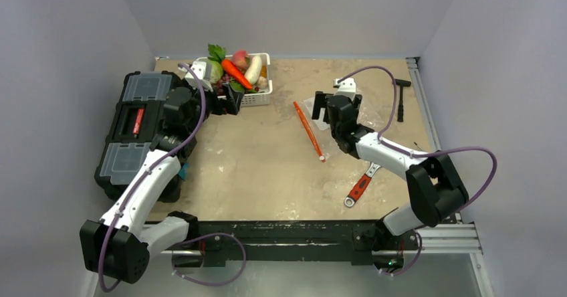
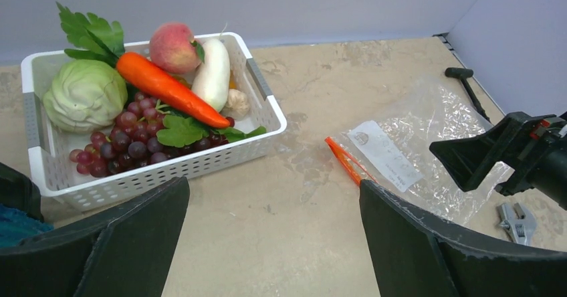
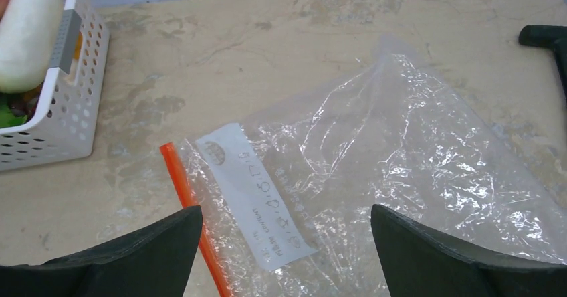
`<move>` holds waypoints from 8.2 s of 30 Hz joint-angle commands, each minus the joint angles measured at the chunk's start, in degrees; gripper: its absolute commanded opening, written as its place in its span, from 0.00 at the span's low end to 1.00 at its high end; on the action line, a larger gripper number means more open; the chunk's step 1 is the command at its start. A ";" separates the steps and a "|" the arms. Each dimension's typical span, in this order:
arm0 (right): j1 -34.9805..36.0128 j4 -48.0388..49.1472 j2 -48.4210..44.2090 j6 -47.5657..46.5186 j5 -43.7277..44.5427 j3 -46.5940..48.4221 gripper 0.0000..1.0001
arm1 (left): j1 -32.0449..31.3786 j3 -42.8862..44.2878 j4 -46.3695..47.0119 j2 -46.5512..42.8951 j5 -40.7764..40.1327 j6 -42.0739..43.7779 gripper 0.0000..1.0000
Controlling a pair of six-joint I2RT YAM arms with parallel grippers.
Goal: Place the food in the zip-top bag and seal the zipper
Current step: Pick up the zipper food storage bag at the center of the board, then open the zipper of the food storage bag, then move the bin to the center of the board, then pick up the fake vegetable from the bin, then place the fake vegetable in the zipper food storage bag.
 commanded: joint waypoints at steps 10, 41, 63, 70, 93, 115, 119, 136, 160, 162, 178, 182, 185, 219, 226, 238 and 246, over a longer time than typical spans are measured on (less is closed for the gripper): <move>12.26 -16.46 13.60 -10.01 17.90 14.33 0.99 | 0.47 2.90 2.01 -1.69 -1.27 -9.00 1.00; 14.03 -16.87 32.42 -19.02 32.28 24.05 0.36 | 4.48 7.66 -1.69 5.65 13.66 -12.14 0.92; 0.76 -8.72 -2.19 9.75 -27.82 11.13 0.00 | -4.65 14.24 -4.81 18.67 31.70 -15.87 0.87; 4.02 -5.00 -1.29 12.68 -31.31 9.75 0.00 | -10.00 15.75 -10.94 18.86 24.87 -10.21 0.86; 11.00 -5.87 -9.56 9.80 -23.00 7.32 0.00 | -12.63 21.09 -25.00 19.75 13.03 -1.74 0.47; 11.36 -21.74 -15.52 -1.32 5.74 10.13 0.00 | -12.61 18.05 -20.42 16.36 18.50 1.11 0.67; 11.87 -39.43 -14.23 2.35 22.42 16.73 0.00 | -12.91 15.38 -18.93 12.87 15.61 3.97 0.71; 11.80 -11.31 -10.17 5.86 -11.06 4.53 0.00 | -13.61 10.72 -24.74 6.20 -15.25 -12.58 0.78; 9.76 -2.22 -10.16 6.10 -8.44 -4.27 0.00 | -2.20 34.47 -1.74 46.99 -35.98 -32.03 0.68; 9.77 -1.80 -9.83 5.96 -8.54 -4.35 0.00 | -1.48 36.75 -0.72 49.30 -36.02 -30.74 0.67; 9.78 -2.29 -8.62 4.50 -7.06 -3.44 0.00 | 0.72 47.87 -9.45 63.18 -35.97 -44.62 0.63; 9.76 -1.97 -8.35 4.58 -7.29 -3.64 0.00 | 0.90 44.31 -9.97 63.51 -33.10 -51.95 0.63; 9.78 -1.41 -8.38 4.73 -7.65 -4.06 0.00 | 0.90 42.72 -10.21 64.06 -31.29 -54.44 0.61; 9.77 -1.14 -11.41 4.76 -9.12 -5.26 0.00 | 0.15 23.88 -1.69 39.55 -18.43 -31.50 0.00; 9.78 -0.77 -12.56 4.29 -8.78 -5.88 0.00 | 0.02 20.17 -19.78 20.33 3.61 -20.48 0.00; 9.77 4.20 -14.06 0.74 -12.92 -9.04 0.00 | -13.90 -0.66 -28.09 -5.71 29.72 -30.65 0.00; 9.80 7.50 -15.05 -0.63 -16.27 -10.75 0.00 | -16.94 -3.88 -25.56 -3.15 29.11 -41.41 0.00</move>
